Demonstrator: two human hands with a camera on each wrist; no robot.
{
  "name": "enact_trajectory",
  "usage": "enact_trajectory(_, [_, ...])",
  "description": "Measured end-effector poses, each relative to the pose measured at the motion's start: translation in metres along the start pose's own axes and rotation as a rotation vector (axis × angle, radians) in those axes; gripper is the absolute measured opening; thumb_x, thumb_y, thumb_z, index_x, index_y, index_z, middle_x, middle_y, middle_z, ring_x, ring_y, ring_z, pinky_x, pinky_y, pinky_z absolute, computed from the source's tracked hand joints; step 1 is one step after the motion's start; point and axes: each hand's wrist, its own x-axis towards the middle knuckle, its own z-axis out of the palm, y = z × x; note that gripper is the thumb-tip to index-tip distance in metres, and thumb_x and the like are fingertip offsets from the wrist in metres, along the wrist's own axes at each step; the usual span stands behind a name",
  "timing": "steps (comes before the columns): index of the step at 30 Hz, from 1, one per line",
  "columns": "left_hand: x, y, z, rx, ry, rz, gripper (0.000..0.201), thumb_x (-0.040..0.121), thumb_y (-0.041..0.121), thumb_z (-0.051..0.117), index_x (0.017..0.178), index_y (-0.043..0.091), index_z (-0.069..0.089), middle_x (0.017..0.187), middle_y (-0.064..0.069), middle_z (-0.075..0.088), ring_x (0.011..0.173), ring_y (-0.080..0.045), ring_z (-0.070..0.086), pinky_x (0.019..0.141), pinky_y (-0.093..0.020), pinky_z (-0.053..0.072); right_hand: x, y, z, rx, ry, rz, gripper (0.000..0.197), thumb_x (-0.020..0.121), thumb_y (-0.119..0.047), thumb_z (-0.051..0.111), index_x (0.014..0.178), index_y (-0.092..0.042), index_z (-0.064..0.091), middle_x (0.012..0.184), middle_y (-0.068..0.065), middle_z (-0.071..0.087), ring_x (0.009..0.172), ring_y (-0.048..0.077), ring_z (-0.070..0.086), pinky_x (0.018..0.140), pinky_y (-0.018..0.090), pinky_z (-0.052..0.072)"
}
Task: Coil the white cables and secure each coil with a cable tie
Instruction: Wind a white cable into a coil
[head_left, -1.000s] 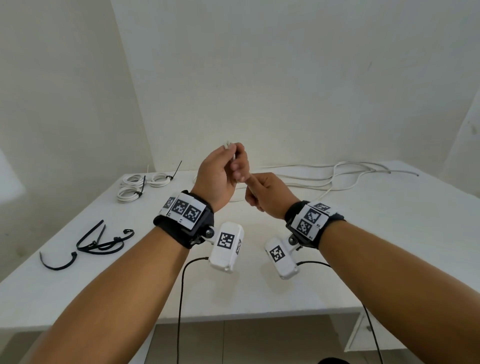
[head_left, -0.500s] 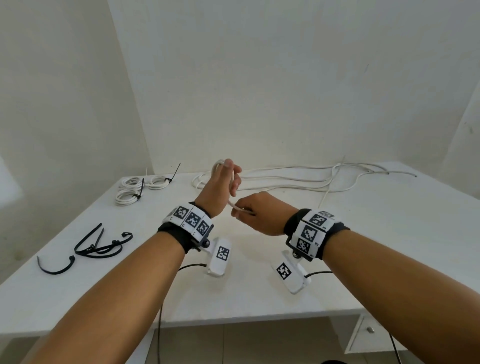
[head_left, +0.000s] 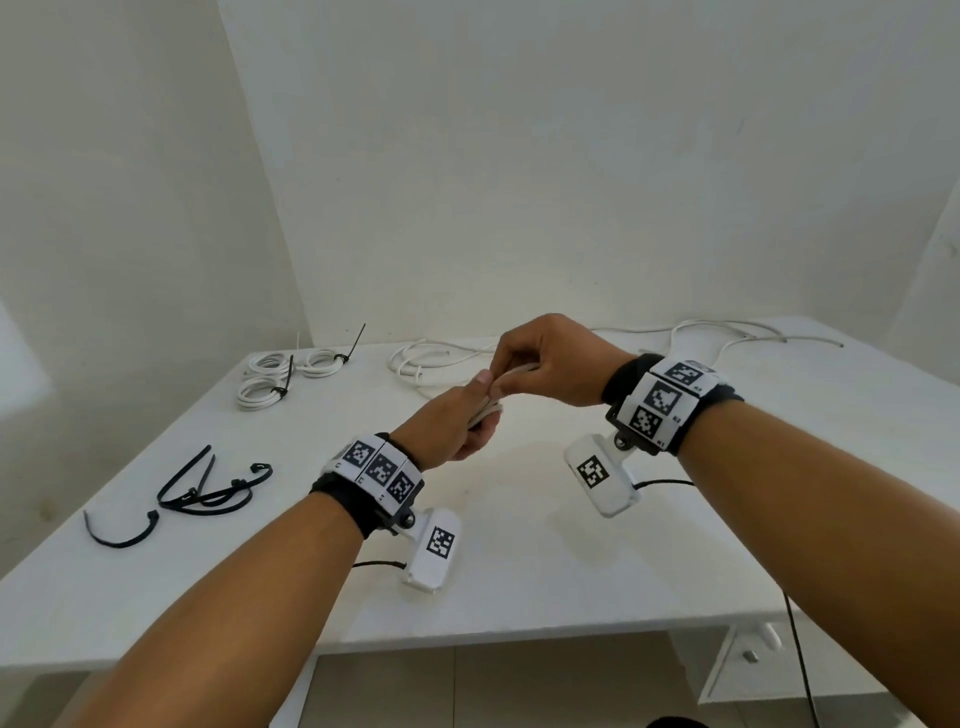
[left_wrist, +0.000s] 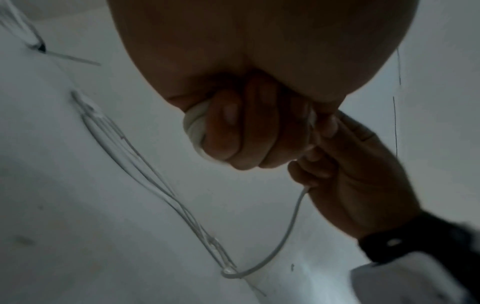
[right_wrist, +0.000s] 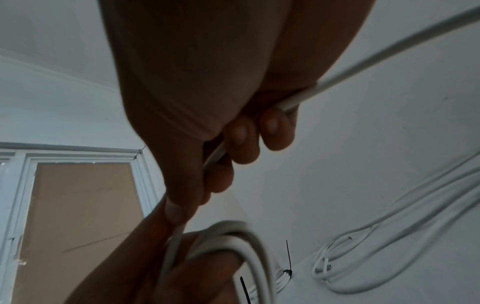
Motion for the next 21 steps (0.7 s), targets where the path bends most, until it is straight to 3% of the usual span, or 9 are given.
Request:
enact_trajectory(3, [-0.004, 0.008, 0.003, -0.124, -0.039, 0.033, 0.049, 0.101, 0.049, 0.022, 0.066, 0.018, 0.037, 0.054, 0.002, 0.024, 0.047, -0.014, 0.015, 0.045, -0.022, 0.016, -0.001, 0.007, -0.004, 0.097, 0.042, 0.002, 0.014, 0.082, -0.031, 0.080, 0.087, -0.018, 0.078, 0.079, -0.003, 0.075, 0.077, 0.015, 0.069, 0.075, 0.029, 0.056])
enact_trajectory(5, [-0.006, 0.014, 0.004, -0.191, -0.022, 0.069, 0.043, 0.097, 0.047, 0.029, 0.064, 0.019, 0.034, 0.055, 0.000, 0.020, 0.048, -0.014, 0.011, 0.045, -0.022, 0.012, -0.001, 0.011, -0.004, 0.170, 0.084, -0.014, 0.011, 0.085, -0.026, 0.078, 0.090, -0.016, 0.079, 0.081, 0.001, 0.075, 0.077, 0.017, 0.070, 0.076, 0.030, 0.057])
enact_trajectory(7, [-0.006, 0.020, 0.006, -0.261, 0.024, 0.086, 0.044, 0.099, 0.044, 0.034, 0.063, 0.020, 0.032, 0.054, 0.001, 0.019, 0.048, -0.014, 0.009, 0.044, -0.021, 0.011, 0.000, 0.012, -0.005, 0.199, 0.135, -0.039, 0.006, 0.087, -0.019, 0.076, 0.090, -0.015, 0.079, 0.079, 0.002, 0.075, 0.073, 0.014, 0.068, 0.073, 0.024, 0.055])
enact_trajectory(12, [-0.006, 0.028, 0.008, -0.513, 0.010, -0.031, 0.051, 0.104, 0.042, 0.027, 0.060, 0.018, 0.036, 0.048, 0.005, 0.021, 0.042, -0.010, 0.011, 0.042, -0.026, 0.005, 0.005, 0.009, -0.015, 0.195, 0.169, -0.026, 0.005, 0.083, -0.020, 0.080, 0.086, -0.016, 0.079, 0.078, 0.005, 0.076, 0.074, 0.017, 0.070, 0.074, 0.025, 0.053])
enact_trajectory(16, [-0.008, 0.035, 0.007, -0.689, -0.010, -0.024, 0.048, 0.104, 0.039, 0.028, 0.061, 0.017, 0.037, 0.046, 0.006, 0.020, 0.038, -0.008, 0.013, 0.039, -0.024, 0.008, 0.005, 0.012, -0.012, 0.272, 0.205, -0.036, 0.004, 0.084, -0.019, 0.079, 0.085, -0.015, 0.078, 0.075, 0.005, 0.074, 0.068, 0.007, 0.064, 0.071, 0.017, 0.050])
enact_trajectory(18, [-0.012, 0.039, 0.007, -0.733, -0.004, -0.010, 0.048, 0.104, 0.037, 0.030, 0.061, 0.017, 0.038, 0.044, 0.007, 0.020, 0.036, -0.007, 0.016, 0.039, -0.023, 0.009, 0.006, 0.013, -0.009, 0.338, 0.212, -0.042, 0.003, 0.086, -0.016, 0.077, 0.086, -0.013, 0.077, 0.068, -0.002, 0.070, 0.062, 0.003, 0.059, 0.064, 0.013, 0.046])
enact_trajectory(21, [-0.015, 0.046, 0.009, -0.772, -0.029, 0.024, 0.047, 0.103, 0.036, 0.031, 0.062, 0.016, 0.041, 0.043, 0.007, 0.022, 0.035, -0.007, 0.017, 0.039, -0.023, 0.011, 0.007, 0.019, 0.000, 0.494, 0.187, 0.006, 0.015, 0.091, -0.018, 0.071, 0.086, -0.004, 0.074, 0.057, -0.008, 0.059, 0.049, 0.008, 0.042, 0.050, 0.018, 0.034])
